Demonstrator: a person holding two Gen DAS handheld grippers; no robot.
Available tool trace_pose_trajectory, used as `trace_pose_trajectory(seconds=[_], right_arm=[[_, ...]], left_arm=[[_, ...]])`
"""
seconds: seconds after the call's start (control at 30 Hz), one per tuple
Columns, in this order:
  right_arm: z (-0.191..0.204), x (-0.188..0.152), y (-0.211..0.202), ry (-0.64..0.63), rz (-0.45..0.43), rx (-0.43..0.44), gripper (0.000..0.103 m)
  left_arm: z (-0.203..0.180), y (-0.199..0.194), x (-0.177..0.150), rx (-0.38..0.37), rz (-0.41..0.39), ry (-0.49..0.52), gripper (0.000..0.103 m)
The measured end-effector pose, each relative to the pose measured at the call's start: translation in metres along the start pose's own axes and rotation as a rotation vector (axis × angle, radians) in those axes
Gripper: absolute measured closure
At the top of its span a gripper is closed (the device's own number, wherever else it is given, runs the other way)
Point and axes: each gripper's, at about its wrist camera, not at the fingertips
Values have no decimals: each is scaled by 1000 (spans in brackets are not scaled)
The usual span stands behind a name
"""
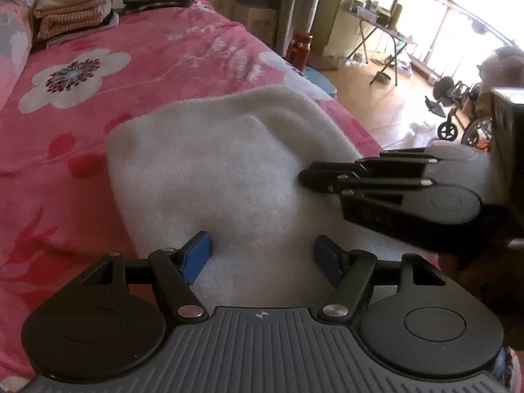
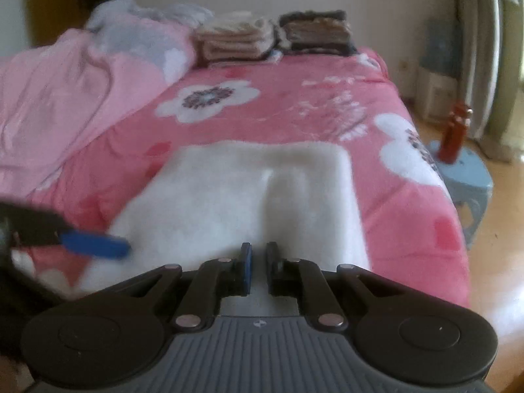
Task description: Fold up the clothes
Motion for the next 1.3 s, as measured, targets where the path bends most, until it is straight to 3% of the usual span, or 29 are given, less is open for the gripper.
trace_pose_trajectory(seconds=[0.07,0.23,0.47,0.57,0.9,1.3], right_arm=[[-1,12,0,7,44,8,94],[3,35,-2,-14,-4,-3,93],[-1,33,23,-12,52,-12,93],[-3,40,19,1,12,-7,93],[-11,28,47,-6,13,-20,92],[-16,27,47,16,6,-3,92]], left_arm=[[-1,0,1,7,8,0,32],[-4,0,2,21,16,-4,31],[-6,1,4,26,21,0,30],[-7,1,4,29,22,-1,30],[-9,1,3,37,21,6,30],[-11,1,5,45,28,7,29]])
Point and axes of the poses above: each gripper's, at about its wrist camera, not at the fingertips, and y roughly the way its jaws point, z to its left, x to its top, and after that the axes turned 1 degree about -x, right-handed
